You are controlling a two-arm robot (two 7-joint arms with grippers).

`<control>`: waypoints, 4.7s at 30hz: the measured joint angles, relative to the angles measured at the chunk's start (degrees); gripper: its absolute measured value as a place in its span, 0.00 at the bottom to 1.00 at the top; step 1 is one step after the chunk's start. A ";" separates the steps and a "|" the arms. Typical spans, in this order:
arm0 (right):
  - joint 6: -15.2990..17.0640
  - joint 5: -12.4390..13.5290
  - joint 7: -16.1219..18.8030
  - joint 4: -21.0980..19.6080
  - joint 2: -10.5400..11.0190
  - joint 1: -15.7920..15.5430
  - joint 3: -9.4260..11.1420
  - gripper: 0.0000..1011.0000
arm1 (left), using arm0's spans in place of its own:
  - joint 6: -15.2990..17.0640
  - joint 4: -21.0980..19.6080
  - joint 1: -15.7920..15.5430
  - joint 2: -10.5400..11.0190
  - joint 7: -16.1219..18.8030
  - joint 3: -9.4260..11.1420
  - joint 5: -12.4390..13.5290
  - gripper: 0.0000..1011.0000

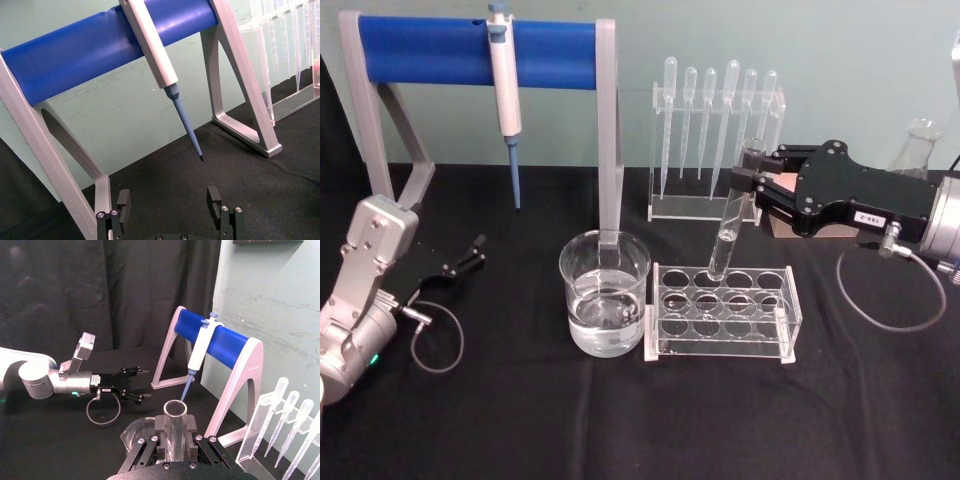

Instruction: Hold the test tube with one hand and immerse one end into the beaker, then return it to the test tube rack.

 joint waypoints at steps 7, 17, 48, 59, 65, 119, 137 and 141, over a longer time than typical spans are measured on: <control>-0.04 -0.03 0.03 0.02 -0.04 -0.03 0.00 0.24 | 0.00 0.00 0.00 0.00 0.00 0.00 0.00 0.99; -0.05 -0.06 0.06 0.02 -0.05 -0.04 -0.01 0.24 | 0.00 0.00 0.00 0.00 0.00 0.00 0.00 0.99; -0.05 -0.06 0.07 0.01 -0.05 -0.05 -0.01 0.24 | 0.00 0.00 0.00 0.00 0.00 0.00 0.00 0.99; -0.05 -0.06 0.07 0.02 -0.04 -0.04 -0.01 0.24 | 0.00 0.00 0.00 0.00 0.00 0.00 0.00 0.99; -0.05 -0.06 0.07 0.01 -0.05 -0.05 -0.01 0.24 | 0.00 0.00 0.00 0.00 0.00 0.00 0.00 0.99; -0.05 -0.06 0.07 0.01 -0.05 -0.04 -0.01 0.24 | 0.00 0.00 0.00 0.00 0.00 0.00 0.00 0.99; -0.05 -0.06 0.07 0.01 -0.04 -0.05 0.00 0.24 | 0.00 0.00 0.00 0.00 0.00 0.00 0.00 0.99; -0.05 -0.06 0.07 0.01 -0.05 -0.05 -0.01 0.24 | 0.00 0.00 0.00 0.00 0.00 0.00 0.00 0.99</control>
